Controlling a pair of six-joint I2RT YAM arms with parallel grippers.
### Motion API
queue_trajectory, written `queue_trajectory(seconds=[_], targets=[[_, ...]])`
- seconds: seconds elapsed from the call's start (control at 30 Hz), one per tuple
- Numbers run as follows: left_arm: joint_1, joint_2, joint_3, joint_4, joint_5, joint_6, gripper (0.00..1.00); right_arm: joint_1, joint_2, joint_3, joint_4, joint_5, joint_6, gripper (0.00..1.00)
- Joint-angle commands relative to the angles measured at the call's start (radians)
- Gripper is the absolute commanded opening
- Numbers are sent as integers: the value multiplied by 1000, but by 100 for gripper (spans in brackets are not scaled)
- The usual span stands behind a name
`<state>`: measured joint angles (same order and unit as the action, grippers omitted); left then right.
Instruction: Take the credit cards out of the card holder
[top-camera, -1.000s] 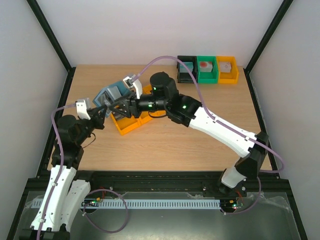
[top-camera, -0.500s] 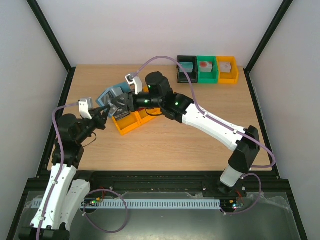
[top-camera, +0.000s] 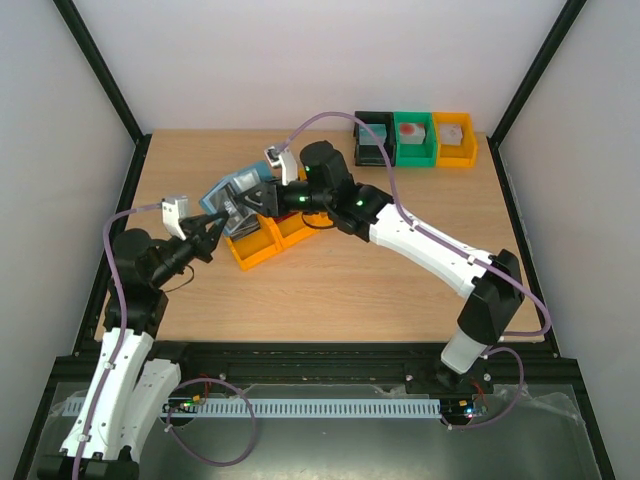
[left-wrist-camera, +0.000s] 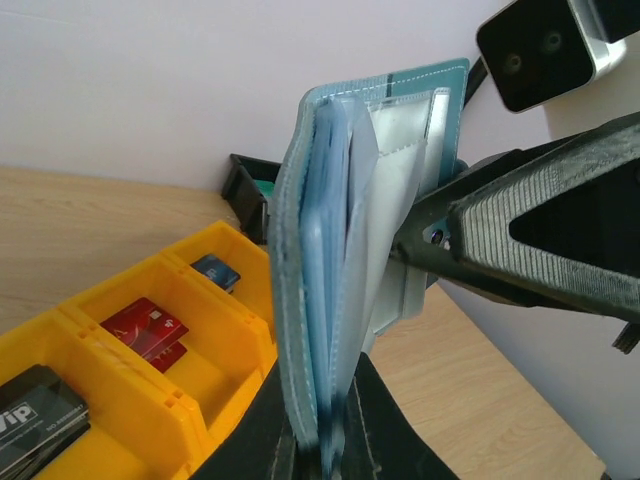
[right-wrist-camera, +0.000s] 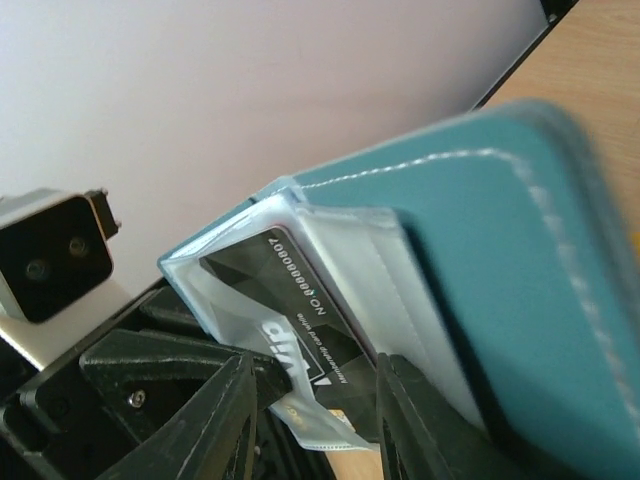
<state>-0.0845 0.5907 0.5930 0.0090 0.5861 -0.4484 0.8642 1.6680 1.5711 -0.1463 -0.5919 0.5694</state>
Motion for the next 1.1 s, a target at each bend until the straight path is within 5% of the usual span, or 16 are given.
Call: queue_trajectory(seconds=[0.0,0.27,0.63,1.07], targets=[[-4,-14,35,54,74,10,2,1,-56,-16,-1,-78,-65,33],[-3,-29,33,141,227,-24,2,-5,-66,18,-39,-110,-123,32],[-4,-46,-7,470,481,-181,2,-14,-141,58,-179,-143,-262,34],[-12,-41,4,494,521,-155,2,-8,-142,15,-96,-304,-229,24]])
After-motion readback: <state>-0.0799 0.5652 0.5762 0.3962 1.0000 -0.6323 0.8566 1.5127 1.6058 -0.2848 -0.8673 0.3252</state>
